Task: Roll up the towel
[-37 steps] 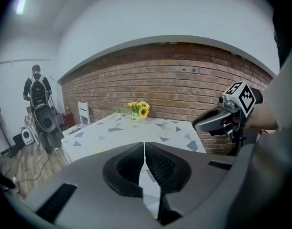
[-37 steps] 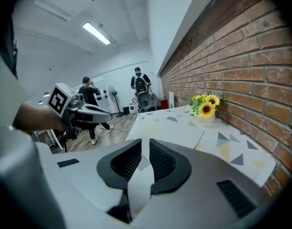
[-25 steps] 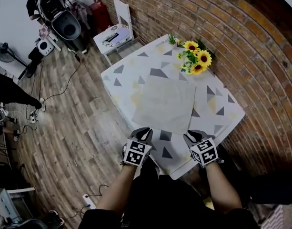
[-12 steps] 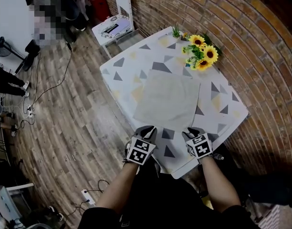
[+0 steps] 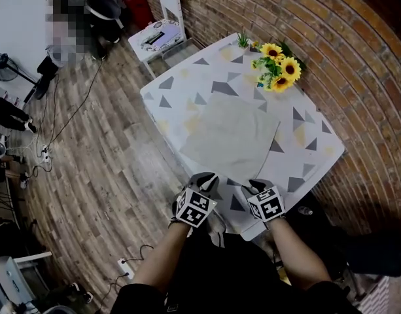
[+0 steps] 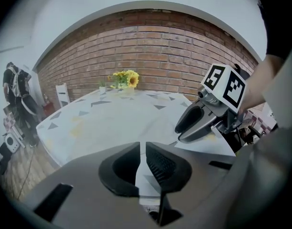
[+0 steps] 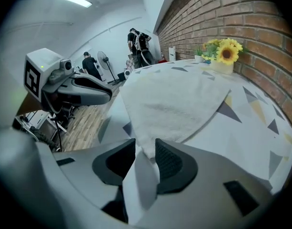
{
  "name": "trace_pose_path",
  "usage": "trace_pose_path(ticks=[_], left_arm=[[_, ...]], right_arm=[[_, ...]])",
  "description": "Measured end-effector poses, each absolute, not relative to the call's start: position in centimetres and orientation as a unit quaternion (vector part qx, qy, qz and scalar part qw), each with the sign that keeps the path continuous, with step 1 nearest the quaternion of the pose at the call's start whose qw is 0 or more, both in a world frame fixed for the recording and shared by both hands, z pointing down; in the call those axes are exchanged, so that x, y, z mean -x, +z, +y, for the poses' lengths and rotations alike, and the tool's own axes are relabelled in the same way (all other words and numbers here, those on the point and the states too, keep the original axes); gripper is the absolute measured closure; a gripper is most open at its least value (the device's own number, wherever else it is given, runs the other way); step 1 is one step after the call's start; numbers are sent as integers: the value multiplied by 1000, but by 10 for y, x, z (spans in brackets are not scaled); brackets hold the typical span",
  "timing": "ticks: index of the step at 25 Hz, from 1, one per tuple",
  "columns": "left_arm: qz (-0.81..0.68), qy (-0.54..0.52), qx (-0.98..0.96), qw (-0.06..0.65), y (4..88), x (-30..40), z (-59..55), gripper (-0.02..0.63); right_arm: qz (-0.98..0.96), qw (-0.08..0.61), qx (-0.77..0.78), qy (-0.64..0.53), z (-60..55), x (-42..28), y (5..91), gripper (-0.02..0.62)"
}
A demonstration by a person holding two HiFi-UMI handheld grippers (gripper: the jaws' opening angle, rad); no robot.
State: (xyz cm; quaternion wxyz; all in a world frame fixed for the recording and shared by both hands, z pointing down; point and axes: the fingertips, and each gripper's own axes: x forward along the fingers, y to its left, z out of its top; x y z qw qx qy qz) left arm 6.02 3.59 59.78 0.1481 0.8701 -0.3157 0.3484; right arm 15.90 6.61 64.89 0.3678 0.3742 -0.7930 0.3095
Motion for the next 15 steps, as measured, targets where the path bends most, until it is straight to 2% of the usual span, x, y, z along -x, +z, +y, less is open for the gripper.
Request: trace_pose_path(ticks=[10, 15], left_arm=[[-275, 345, -884, 153, 614, -5, 58, 574], [-260, 337, -892, 154, 612, 25, 67, 574]], right_arm=[[-794, 383, -361, 303, 96, -70, 648, 445], [-798, 410, -365, 249, 105, -43, 643, 430]])
